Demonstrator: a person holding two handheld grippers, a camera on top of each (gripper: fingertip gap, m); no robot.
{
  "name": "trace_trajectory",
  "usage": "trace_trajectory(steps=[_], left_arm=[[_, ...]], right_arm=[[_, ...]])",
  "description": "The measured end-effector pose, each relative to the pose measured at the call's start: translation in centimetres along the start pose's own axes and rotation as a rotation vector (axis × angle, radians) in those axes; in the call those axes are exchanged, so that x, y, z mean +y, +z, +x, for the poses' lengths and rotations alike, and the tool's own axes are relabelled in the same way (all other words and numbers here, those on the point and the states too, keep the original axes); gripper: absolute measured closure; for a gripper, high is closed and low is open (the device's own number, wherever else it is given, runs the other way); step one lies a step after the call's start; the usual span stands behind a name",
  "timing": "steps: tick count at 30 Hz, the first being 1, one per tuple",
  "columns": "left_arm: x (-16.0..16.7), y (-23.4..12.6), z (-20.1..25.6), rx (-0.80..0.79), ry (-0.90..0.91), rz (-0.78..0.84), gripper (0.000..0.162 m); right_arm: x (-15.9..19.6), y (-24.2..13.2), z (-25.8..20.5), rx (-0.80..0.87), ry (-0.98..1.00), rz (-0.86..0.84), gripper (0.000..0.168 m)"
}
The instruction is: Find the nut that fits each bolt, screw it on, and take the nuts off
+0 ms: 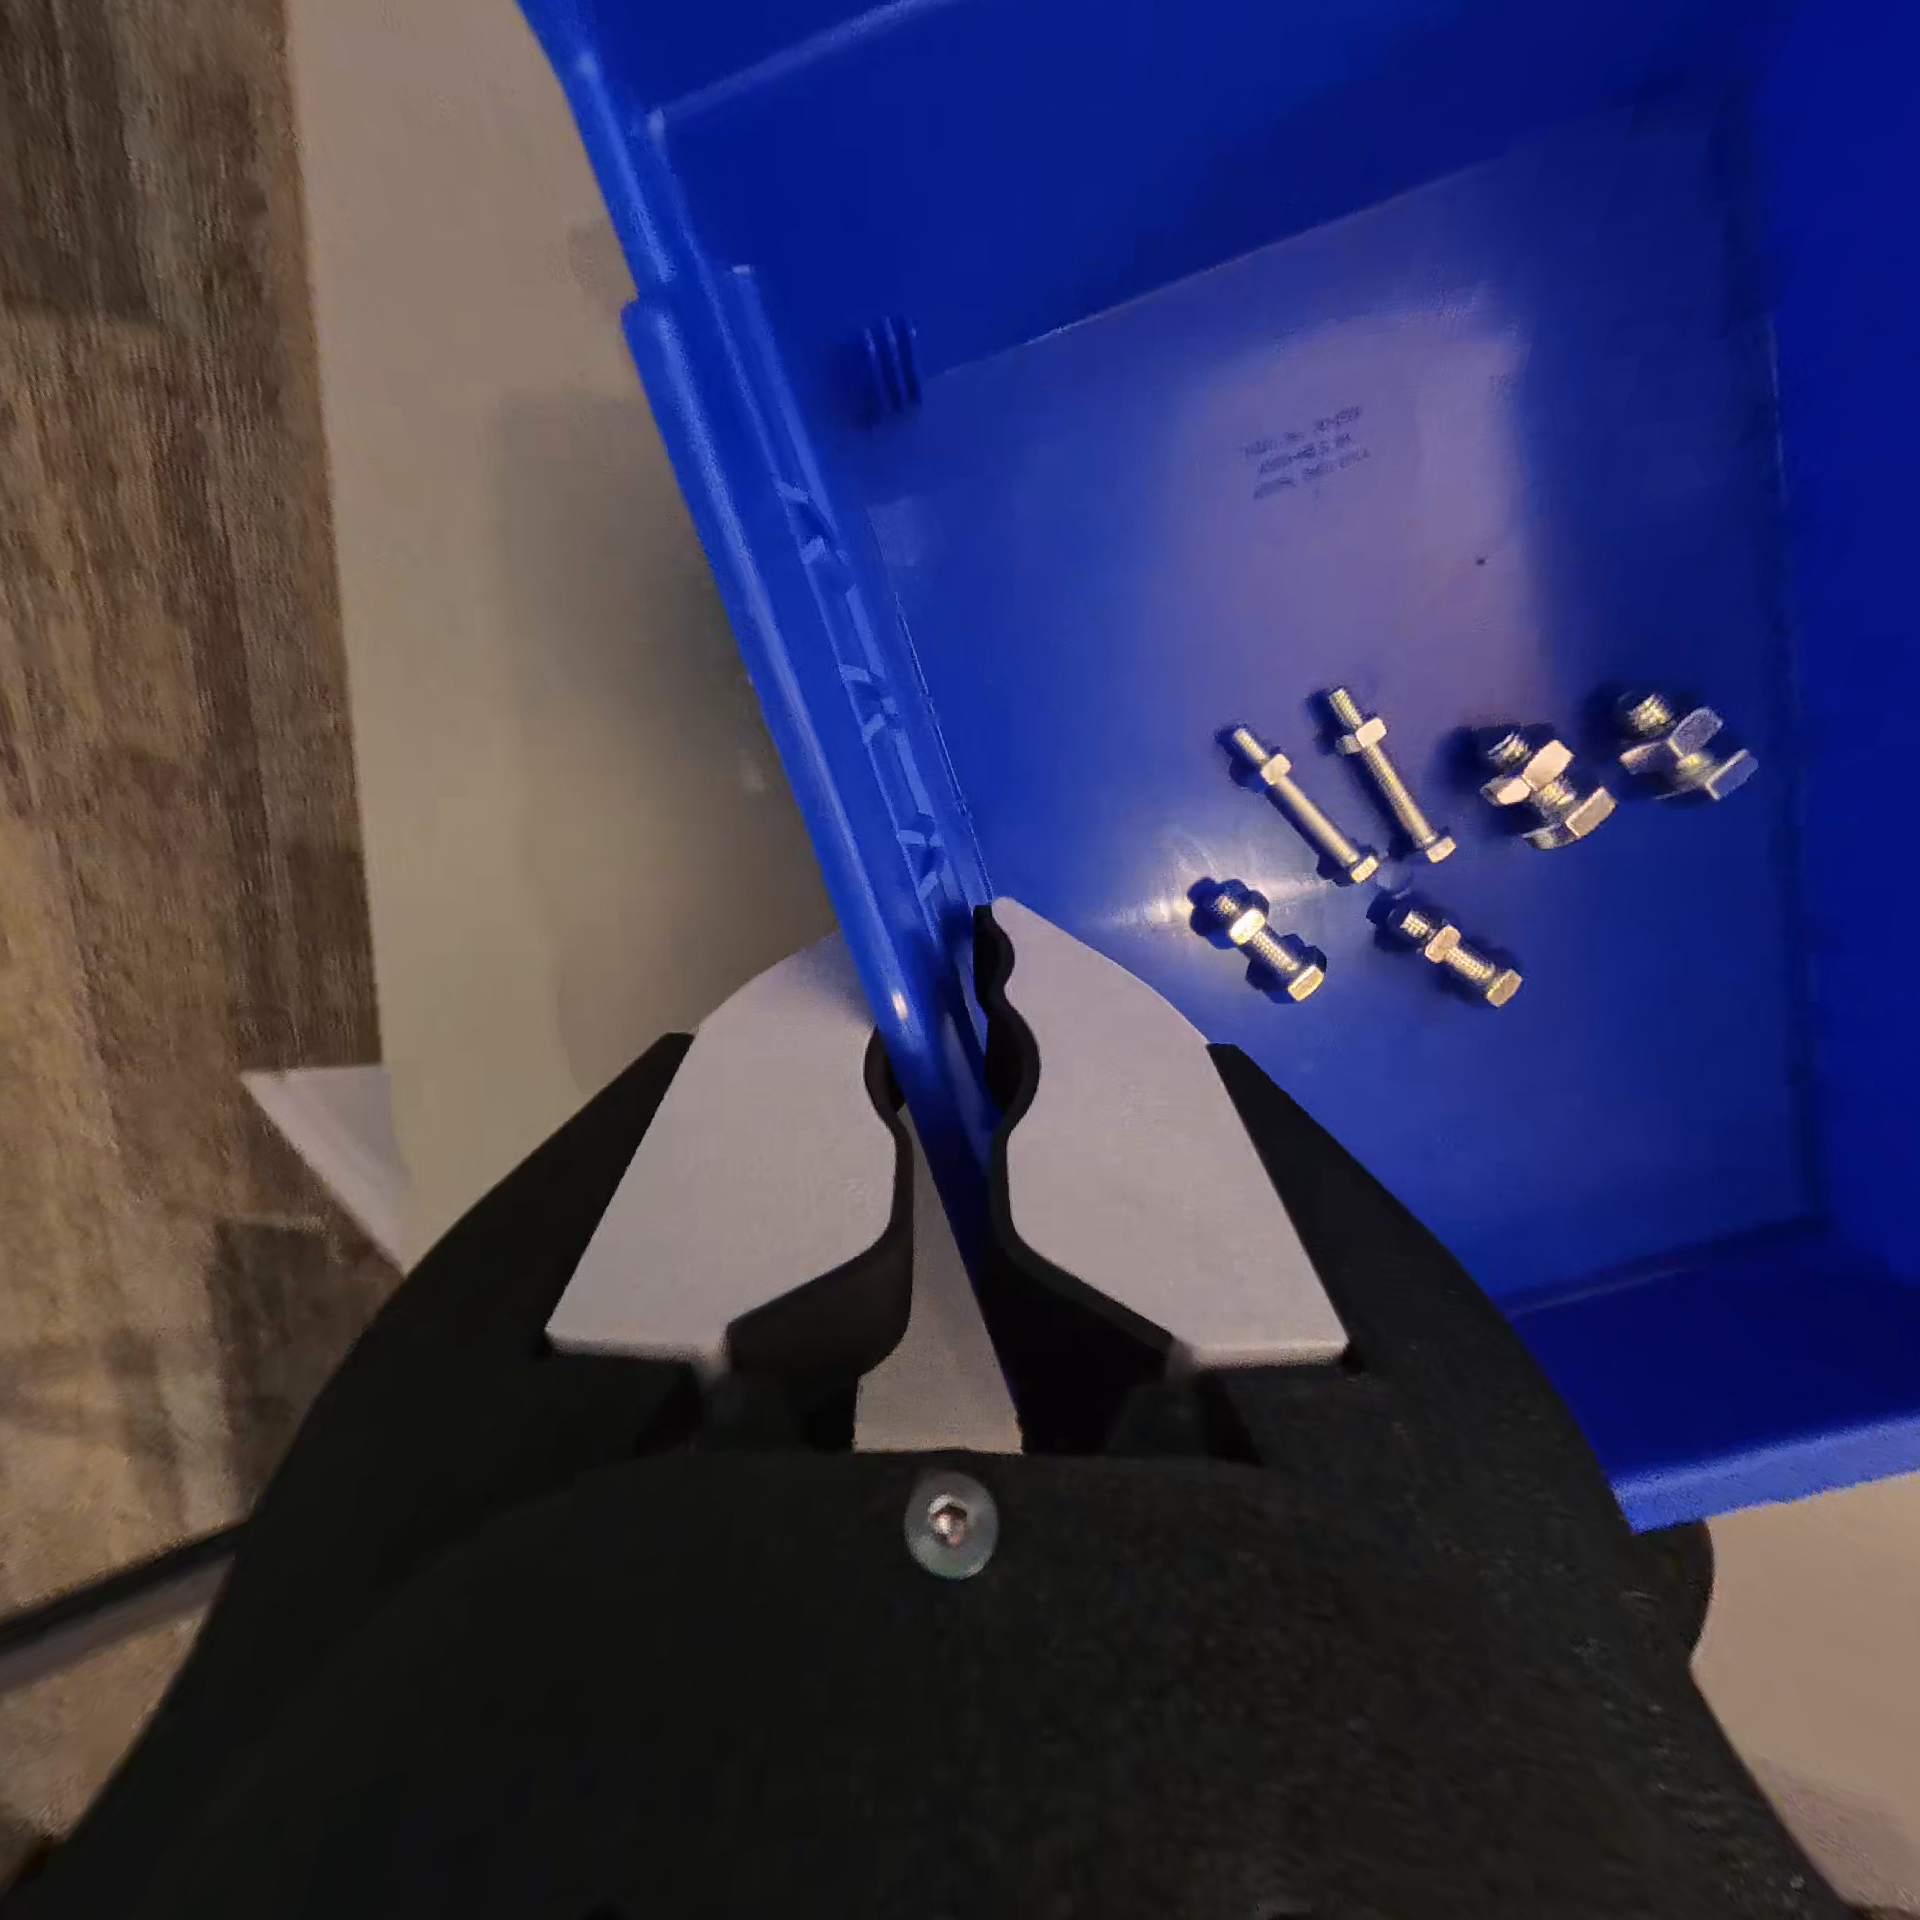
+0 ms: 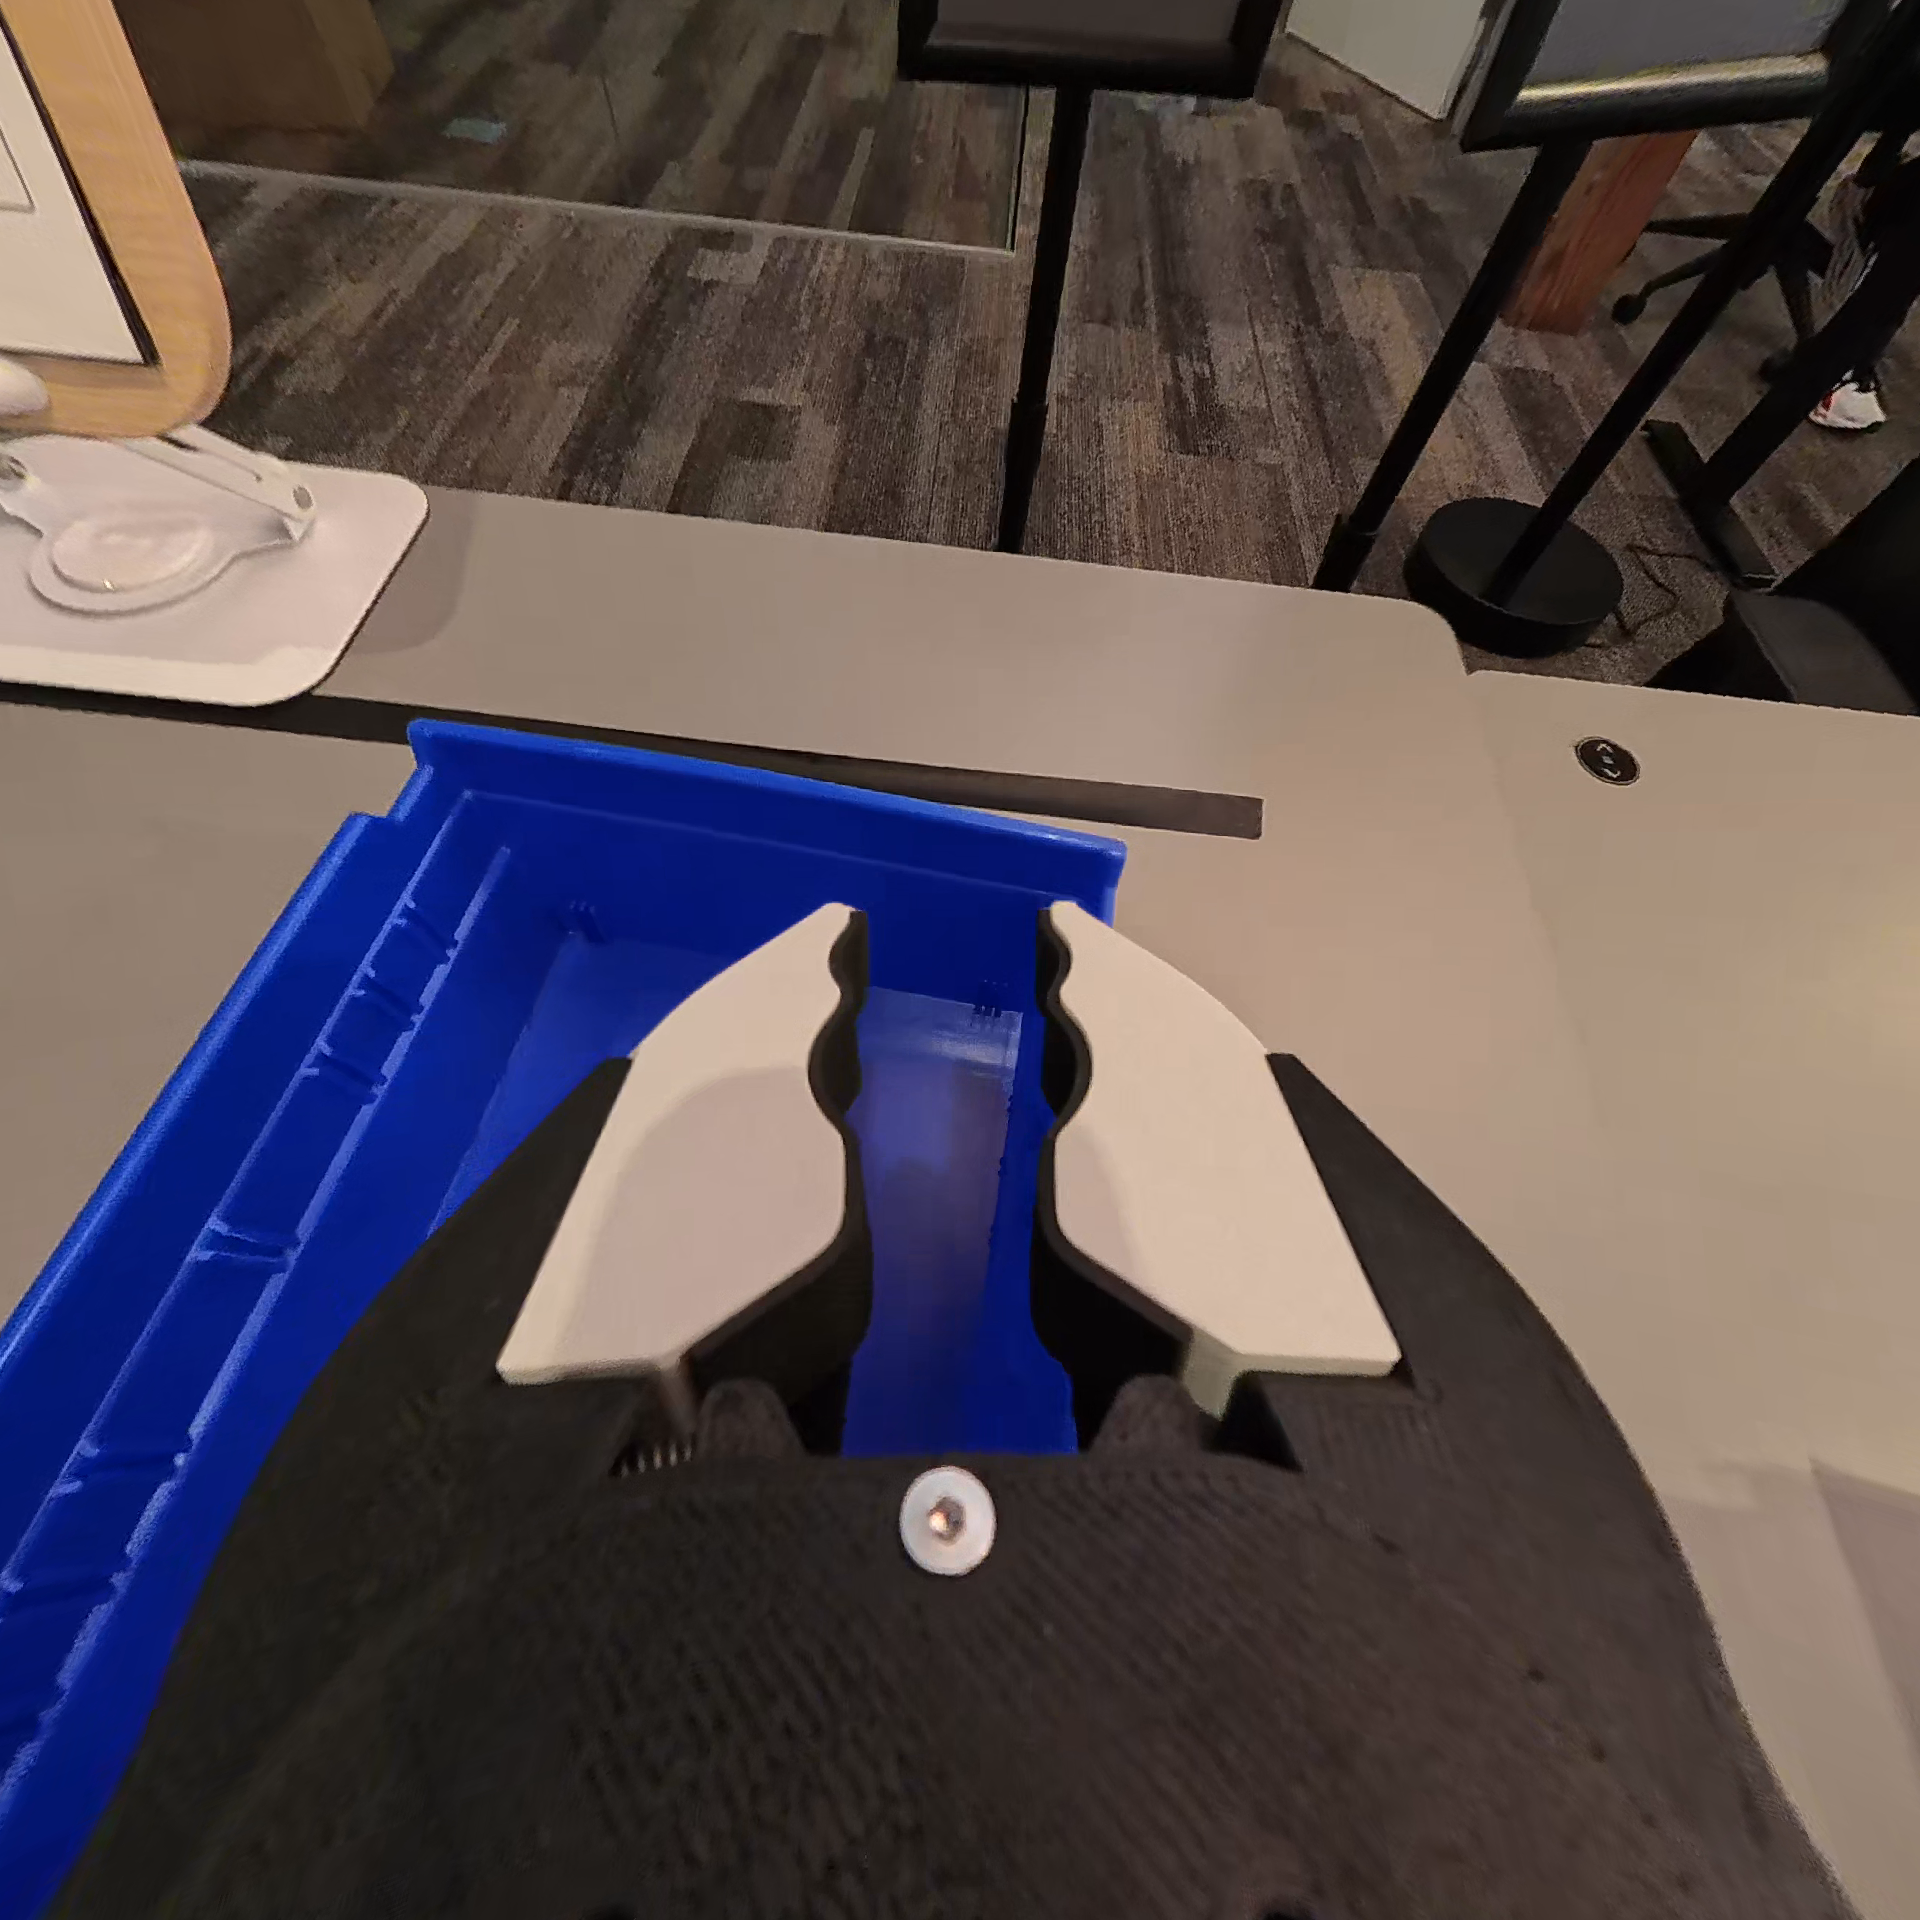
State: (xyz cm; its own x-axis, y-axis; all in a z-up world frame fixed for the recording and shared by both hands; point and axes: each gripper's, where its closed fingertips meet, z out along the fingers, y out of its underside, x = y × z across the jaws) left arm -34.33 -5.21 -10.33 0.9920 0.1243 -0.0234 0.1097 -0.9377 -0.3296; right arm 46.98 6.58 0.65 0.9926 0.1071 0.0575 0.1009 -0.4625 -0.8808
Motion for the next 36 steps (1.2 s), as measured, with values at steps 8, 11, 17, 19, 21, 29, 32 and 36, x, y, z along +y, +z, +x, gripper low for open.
trace_trajectory(steps=[8, 11, 17, 19, 21, 29, 32, 36], left_arm=[[-3.4, 1.1, 3.2, 0.055, 0.182, 0.061, 0.154], [-3.7, 1.3, 3.0, 0.082, 0.212, 0.072, 0.154], [-3.8, 1.3, 2.4, 0.073, 0.265, 0.077, 0.154], [-3.8, 1.3, 2.6, 0.086, 0.267, 0.08, 0.154], [-4.0, 1.3, 2.9, 0.086, 0.282, 0.086, 0.154], [-4.0, 1.4, 4.2, 0.071, 0.291, 0.071, 0.153], [-4.2, 1.4, 4.7, 0.074, 0.322, 0.08, 0.152], [-3.8, 1.6, 4.1, 0.086, 0.322, 0.087, 0.131]], right_arm=[[0.6, 1.3, -1.5, -0.013, -0.08, -0.04, 0.138], [-0.1, 1.3, -1.7, 0.002, -0.093, 0.009, 0.139], [-0.4, 1.5, -2.2, -0.001, -0.104, 0.021, 0.139], [-0.1, 1.8, -2.3, -0.005, -0.106, 0.009, 0.139], [0.1, 2.1, -2.3, -0.001, -0.115, -0.004, 0.138], [0.1, 2.2, -2.3, 0.026, -0.131, 0.006, 0.138], [0.4, 2.3, -2.1, 0.024, -0.126, -0.003, 0.138], [0.1, 2.0, -1.6, 0.051, -0.119, 0.023, 0.135]])
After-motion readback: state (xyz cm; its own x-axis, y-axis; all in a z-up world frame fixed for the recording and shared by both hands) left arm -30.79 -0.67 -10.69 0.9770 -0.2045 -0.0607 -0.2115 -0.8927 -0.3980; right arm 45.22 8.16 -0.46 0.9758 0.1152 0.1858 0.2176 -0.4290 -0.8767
